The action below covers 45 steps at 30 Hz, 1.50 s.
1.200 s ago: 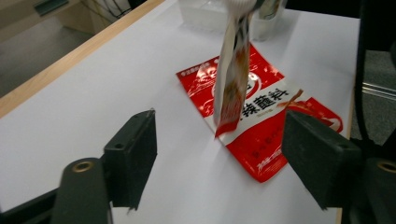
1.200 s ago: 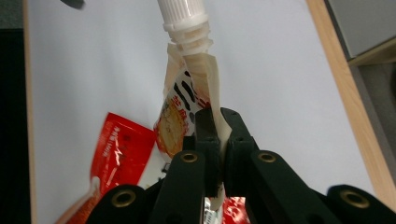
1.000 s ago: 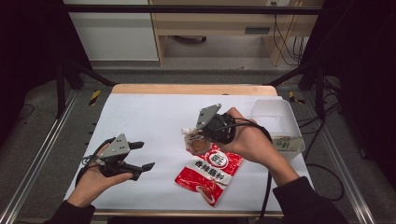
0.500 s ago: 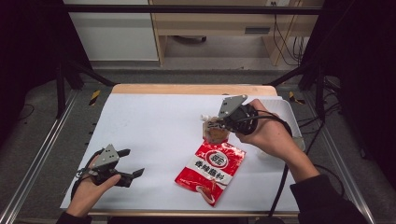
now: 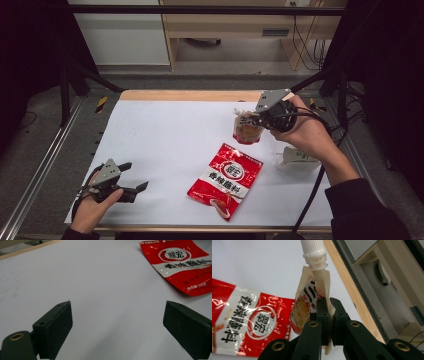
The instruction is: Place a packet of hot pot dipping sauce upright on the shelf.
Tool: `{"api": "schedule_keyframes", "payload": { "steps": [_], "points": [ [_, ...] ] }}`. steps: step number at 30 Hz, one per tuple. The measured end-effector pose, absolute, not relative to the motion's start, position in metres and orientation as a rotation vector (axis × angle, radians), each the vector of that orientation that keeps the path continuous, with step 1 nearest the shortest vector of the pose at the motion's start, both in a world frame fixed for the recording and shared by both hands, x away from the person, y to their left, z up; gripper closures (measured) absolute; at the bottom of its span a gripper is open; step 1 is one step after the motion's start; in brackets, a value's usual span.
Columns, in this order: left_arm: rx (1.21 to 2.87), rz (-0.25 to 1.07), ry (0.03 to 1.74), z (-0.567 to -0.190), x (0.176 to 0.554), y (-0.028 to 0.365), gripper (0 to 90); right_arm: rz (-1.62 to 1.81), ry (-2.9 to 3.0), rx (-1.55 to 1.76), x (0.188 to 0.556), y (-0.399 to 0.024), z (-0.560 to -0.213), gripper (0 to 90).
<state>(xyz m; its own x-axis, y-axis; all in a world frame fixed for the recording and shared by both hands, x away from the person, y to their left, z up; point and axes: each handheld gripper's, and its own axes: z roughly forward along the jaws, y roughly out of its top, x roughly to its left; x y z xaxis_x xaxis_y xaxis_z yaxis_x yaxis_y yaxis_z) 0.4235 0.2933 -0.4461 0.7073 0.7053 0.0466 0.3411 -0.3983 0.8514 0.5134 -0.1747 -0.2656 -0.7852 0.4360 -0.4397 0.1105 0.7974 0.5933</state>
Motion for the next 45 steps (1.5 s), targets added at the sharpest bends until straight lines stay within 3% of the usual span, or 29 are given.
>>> {"api": "schedule_keyframes", "payload": {
  "steps": [14, 45],
  "points": [
    [2.012, 0.51, 0.812, -0.447, 0.424, 0.297, 8.6, 0.716, 2.399, 0.411, 0.533, -0.201, -0.274, 87.6],
    [2.049, 0.489, 0.786, -0.45, 0.424, 0.292, 8.6, 0.743, 2.396, 0.536, 0.528, -0.26, -0.288, 87.5]
  ]
}}
